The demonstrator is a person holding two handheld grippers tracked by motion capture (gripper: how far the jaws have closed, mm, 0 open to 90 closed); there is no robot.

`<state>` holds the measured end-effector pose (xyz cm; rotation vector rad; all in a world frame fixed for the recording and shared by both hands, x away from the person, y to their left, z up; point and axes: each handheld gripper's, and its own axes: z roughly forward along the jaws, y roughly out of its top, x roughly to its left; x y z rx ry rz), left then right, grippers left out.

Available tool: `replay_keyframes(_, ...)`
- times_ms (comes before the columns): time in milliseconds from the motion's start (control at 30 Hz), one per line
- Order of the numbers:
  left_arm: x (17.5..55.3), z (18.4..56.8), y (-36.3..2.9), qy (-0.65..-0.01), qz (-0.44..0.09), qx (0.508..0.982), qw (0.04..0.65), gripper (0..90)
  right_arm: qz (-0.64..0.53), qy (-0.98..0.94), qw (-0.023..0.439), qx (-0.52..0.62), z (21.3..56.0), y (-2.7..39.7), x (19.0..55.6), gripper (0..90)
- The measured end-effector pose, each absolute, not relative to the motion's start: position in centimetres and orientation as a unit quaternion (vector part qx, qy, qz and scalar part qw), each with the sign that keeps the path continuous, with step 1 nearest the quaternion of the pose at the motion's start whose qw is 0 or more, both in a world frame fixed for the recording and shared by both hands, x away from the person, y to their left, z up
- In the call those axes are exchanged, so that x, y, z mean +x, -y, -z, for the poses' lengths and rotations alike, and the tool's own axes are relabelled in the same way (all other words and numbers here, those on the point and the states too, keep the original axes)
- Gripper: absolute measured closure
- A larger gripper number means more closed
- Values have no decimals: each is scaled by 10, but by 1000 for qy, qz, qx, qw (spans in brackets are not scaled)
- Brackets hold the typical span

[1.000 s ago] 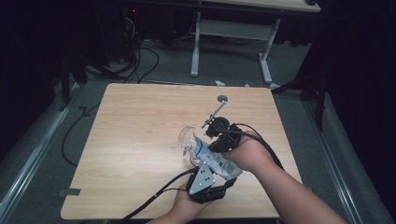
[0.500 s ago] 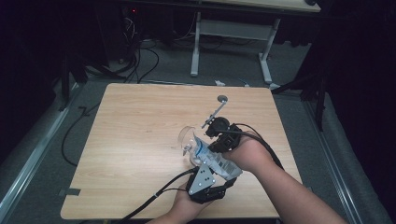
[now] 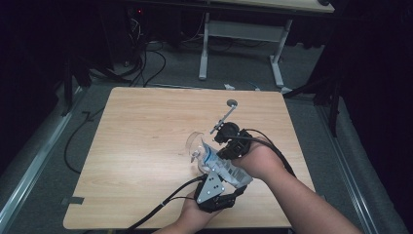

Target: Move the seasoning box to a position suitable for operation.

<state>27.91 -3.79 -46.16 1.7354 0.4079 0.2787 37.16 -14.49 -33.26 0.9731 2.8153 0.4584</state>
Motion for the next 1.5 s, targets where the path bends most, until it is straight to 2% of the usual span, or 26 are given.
replay_keyframes(1500, 275, 473, 36, -162, -129, 767, 607, 541, -159, -929, 59, 328, 338, 151, 366, 897)
